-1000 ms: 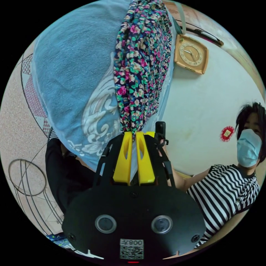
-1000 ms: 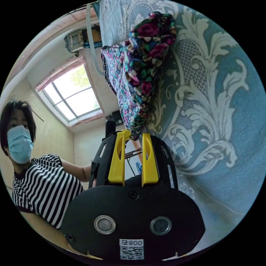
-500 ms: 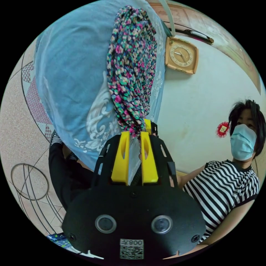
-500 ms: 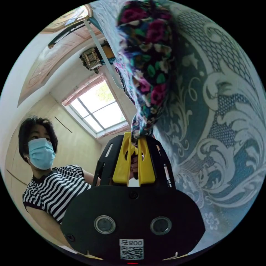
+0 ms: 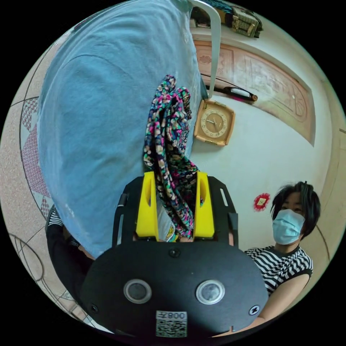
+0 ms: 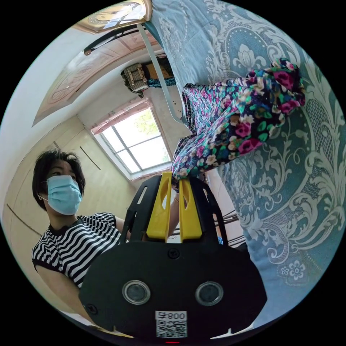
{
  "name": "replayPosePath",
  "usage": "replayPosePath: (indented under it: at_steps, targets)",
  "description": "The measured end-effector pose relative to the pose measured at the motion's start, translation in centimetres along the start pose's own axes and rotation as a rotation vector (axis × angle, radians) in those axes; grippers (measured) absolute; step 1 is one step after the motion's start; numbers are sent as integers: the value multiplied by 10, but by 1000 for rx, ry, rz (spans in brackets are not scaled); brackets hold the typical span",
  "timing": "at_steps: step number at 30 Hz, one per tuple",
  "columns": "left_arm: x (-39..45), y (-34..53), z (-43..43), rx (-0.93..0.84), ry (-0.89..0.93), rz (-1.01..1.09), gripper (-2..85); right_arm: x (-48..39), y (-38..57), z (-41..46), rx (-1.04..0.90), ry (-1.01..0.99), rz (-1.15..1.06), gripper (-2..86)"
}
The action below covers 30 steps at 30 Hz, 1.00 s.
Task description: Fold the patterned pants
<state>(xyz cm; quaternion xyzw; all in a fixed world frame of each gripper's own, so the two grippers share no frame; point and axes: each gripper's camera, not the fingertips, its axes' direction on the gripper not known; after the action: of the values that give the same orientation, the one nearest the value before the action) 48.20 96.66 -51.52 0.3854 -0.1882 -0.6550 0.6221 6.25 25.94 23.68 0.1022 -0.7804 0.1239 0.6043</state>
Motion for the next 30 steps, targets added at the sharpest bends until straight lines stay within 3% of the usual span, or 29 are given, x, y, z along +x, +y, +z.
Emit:
replayPosePath:
  at_steps: [5, 10, 19, 25, 30]
  targets:
    - [10, 13, 15, -68, -47, -13, 153, -20, 21, -3, 29, -16, 4, 10]
    - [9, 38, 16, 8, -28, -77, 147, -35, 45, -4, 39, -19, 17, 12]
    - [42, 63, 103, -58, -55, -35, 93, -77, 101, -4, 45, -4, 27, 15]
    - [91, 121, 154, -72, -105, 31, 49, -125, 155, -19, 87, -11, 1, 16]
    - [157, 189, 215, -191, -159, 97, 47, -178, 219, -40, 150, -27, -32, 15]
